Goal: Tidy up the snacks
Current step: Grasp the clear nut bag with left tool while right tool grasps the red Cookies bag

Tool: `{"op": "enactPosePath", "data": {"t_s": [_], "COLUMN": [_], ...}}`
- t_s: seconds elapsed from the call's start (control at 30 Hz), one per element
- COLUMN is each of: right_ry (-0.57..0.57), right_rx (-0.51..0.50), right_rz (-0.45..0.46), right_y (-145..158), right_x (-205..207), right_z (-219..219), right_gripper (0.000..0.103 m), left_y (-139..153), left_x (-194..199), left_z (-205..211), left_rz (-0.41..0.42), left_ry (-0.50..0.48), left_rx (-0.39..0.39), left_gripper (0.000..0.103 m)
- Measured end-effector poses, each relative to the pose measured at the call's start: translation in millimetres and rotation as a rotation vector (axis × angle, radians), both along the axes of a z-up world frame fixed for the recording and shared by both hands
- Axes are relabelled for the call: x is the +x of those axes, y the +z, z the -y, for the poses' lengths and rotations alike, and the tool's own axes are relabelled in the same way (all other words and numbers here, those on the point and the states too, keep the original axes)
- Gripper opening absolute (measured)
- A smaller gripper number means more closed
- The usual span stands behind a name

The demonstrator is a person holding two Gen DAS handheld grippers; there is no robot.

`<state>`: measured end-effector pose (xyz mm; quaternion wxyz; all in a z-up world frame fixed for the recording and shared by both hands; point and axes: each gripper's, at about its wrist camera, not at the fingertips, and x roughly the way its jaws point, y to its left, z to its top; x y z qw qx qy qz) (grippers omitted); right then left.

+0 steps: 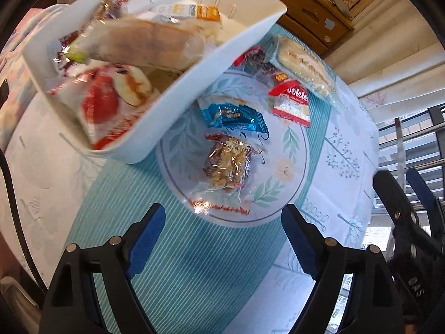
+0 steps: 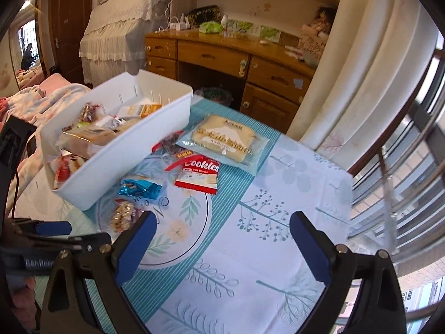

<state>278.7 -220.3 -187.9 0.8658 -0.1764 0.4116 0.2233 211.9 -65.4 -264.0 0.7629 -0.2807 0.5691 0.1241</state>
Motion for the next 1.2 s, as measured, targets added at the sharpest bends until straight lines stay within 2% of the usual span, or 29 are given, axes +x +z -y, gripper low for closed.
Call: {"op": "enactPosePath", "data": {"t_s": [0.37,0.6,0.73,0.83,1.03,1.1,1.2], "right_ry": [-0.009,-0.030,-0.029,-0.016,0.011,0.012,-0.004], "right_rx": [0.152,0.239,0.217,0.191,0.122,0.090,0.045], "right_rz": [-0.141,-0.249,-0.282,-0.257,-0.200,-0.182,-0.149], "right_y": [-55.1,-87.3,-103.1,-105.6,-110.0,-111.8,-112.6], "right_x": [53.4,86.1,96.4,97.3,98.0,98.9,101.5], "right_z": [-11.3,-24.1,-35.3,-45.1,-67.5,-74.3,-81.9], "right_gripper": [0.097,0.097,0.092,0.091,0.091,0.091,0.083], "left_y": [-29.5,-38.0,-43.3,-45.5,-50.2,-50.0,-49.5], "left_x": [23.6,39.1,48.5,52.0,57.7,57.8,56.1], "left_z": [5.2,11.5,13.3,13.0,14.1,13.8,12.0], "left_rz": [0.008,0.044,0.041,0.044,0.024,0.024,0.025], "left_ry": [0.024,-0.012,-0.009,-0.009,-0.019,-0.020,-0.026], "left_rx": [0.093,0.178,0.197,0.218,0.253,0.267,0.268], "left_gripper": [0.085,0.084,0.083,0.081,0.068,0.060,0.056]}}
